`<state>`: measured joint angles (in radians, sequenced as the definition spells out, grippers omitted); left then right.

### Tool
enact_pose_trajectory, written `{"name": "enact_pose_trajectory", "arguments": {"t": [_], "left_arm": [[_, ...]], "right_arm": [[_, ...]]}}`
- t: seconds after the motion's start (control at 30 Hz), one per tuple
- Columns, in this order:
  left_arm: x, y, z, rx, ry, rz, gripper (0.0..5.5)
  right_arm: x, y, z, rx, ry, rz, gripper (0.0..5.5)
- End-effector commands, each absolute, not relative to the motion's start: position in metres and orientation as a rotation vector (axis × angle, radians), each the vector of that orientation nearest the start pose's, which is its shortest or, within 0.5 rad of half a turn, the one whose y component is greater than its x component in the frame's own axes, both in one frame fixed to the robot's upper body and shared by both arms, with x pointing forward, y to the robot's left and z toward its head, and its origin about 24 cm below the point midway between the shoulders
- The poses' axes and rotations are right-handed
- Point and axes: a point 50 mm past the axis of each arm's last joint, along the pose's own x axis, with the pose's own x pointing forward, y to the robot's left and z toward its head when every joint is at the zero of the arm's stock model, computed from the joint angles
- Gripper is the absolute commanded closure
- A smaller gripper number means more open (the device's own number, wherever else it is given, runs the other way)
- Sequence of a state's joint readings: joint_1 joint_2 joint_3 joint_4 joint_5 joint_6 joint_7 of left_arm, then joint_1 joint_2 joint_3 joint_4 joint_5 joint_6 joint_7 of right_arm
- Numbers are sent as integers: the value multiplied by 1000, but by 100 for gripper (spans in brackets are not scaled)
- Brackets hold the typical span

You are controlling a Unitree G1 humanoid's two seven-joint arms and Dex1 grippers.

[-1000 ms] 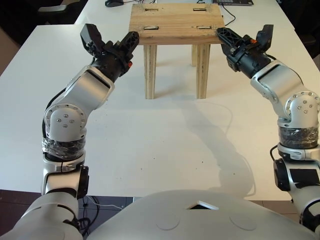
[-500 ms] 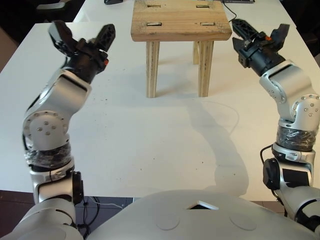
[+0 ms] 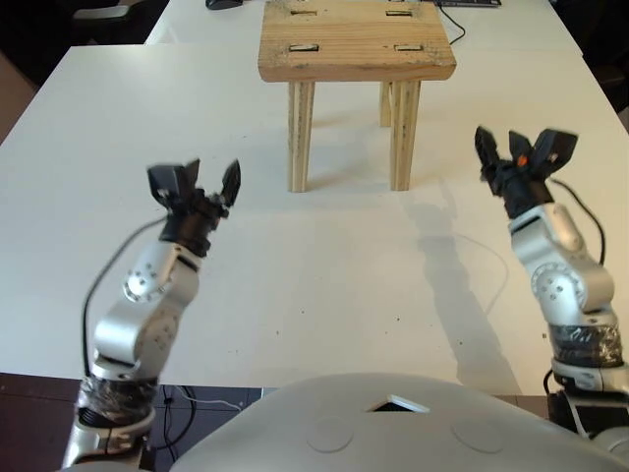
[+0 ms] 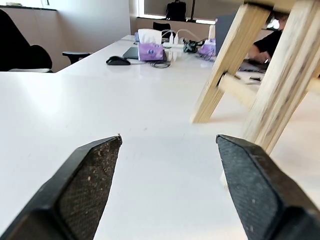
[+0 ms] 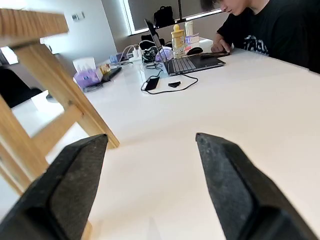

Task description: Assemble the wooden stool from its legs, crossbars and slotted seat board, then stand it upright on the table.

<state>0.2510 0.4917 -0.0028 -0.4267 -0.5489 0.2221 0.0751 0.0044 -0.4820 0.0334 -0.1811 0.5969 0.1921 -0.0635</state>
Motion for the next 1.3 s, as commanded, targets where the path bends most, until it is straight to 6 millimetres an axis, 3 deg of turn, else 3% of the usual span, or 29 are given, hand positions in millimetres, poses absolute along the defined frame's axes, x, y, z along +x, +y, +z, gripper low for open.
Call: {"name": "enact_pose_trajectory", "arguments": {"t": [0.03, 0.4, 0.7, 1.3], "left_arm": [[202, 204, 58, 45, 53, -77, 200], [212, 179, 32, 73, 5, -79, 200], [231, 178, 27, 62, -9, -37, 200], [233, 163, 17, 88, 1, -24, 200]], "right_arm": [[246, -202, 50, -76, 30, 88, 228], [252, -197, 12, -73, 52, -18, 228], [262, -187, 5, -75, 39, -29, 228], [274, -180, 8, -140, 37, 30, 228]]}}
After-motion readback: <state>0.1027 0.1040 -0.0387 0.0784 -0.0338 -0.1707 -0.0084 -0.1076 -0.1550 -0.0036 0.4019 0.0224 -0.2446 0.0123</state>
